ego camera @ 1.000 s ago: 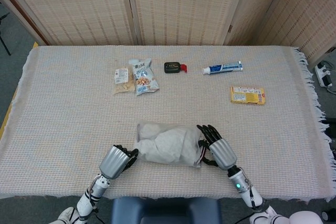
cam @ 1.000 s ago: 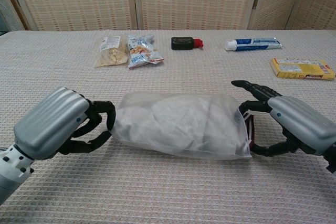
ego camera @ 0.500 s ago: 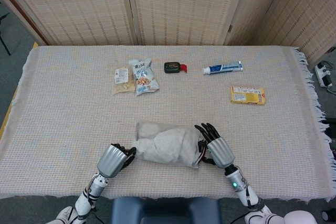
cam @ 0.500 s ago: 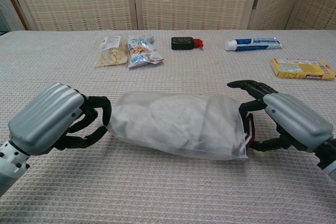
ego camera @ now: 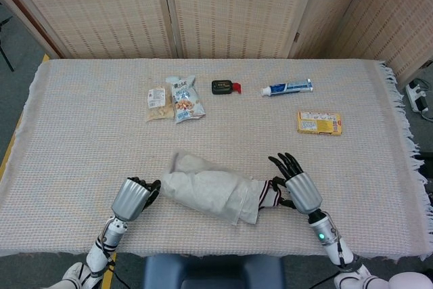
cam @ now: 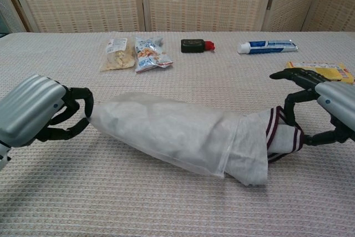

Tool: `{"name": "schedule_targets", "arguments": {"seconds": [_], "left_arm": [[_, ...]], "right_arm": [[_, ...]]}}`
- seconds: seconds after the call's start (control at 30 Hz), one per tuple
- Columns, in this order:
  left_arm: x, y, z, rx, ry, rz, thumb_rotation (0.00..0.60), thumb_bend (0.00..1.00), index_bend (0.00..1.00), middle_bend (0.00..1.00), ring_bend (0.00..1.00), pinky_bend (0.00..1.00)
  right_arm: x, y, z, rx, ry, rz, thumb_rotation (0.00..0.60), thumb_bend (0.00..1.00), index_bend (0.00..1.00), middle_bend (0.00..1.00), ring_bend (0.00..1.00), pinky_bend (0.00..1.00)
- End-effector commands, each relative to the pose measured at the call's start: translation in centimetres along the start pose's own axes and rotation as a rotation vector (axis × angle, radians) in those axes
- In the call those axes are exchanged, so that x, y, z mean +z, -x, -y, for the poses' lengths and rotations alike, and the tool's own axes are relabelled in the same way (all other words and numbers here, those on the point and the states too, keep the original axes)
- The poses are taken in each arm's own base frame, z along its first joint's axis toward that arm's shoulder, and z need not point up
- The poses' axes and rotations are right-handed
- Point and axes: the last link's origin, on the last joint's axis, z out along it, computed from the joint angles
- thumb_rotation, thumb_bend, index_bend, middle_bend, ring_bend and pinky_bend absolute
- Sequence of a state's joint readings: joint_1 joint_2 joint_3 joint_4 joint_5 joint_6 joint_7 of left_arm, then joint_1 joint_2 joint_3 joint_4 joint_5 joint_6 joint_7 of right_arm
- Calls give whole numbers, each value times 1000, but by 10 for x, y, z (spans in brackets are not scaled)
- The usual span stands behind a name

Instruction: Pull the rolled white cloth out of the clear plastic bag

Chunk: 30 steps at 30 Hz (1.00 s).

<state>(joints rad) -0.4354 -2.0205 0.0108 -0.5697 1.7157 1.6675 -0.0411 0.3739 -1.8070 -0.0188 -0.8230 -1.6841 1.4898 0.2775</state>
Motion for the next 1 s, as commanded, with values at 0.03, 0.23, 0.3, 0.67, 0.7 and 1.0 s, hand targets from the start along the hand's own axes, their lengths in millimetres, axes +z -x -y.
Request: {"name": "schedule_targets", "arguments": {"seconds": [0.03, 0.23, 0.3, 0.67, 0.7, 1.0], "left_arm": [[-2, -4, 21, 51, -37, 4, 600, 500, 752, 1000, 1000, 1000], [-5, -21, 82, 184, -185, -10, 600, 501, 751, 1000, 1000, 1000], [-7, -27, 97, 209, -226, -15, 600, 500, 750, 1000, 1000, 1000], [-34, -41, 115, 176, -279, -2, 600, 461, 663, 1000, 1000, 1000], [-34, -41, 112, 173, -268, -4, 600, 456, 649, 1000, 1000, 1000], [-29, -62, 101, 121, -337, 87, 600, 231, 286, 859, 862, 994]], "right_arm": [[-5, -18, -16, -35, 36, -23, 600, 615, 709, 97, 0, 0], [-11, -55, -62, -110, 162, -65, 600, 615, 709, 99, 0, 0], [-13, -63, -73, -124, 195, -71, 600, 615, 709, 99, 0, 0], [-23, -91, -103, -102, 276, -86, 600, 560, 486, 56, 0, 0], [-24, -93, -102, -112, 270, -87, 600, 544, 440, 40, 0, 0], [-70, -145, -89, -183, 369, 78, 600, 183, 0, 0, 0, 0]]}}
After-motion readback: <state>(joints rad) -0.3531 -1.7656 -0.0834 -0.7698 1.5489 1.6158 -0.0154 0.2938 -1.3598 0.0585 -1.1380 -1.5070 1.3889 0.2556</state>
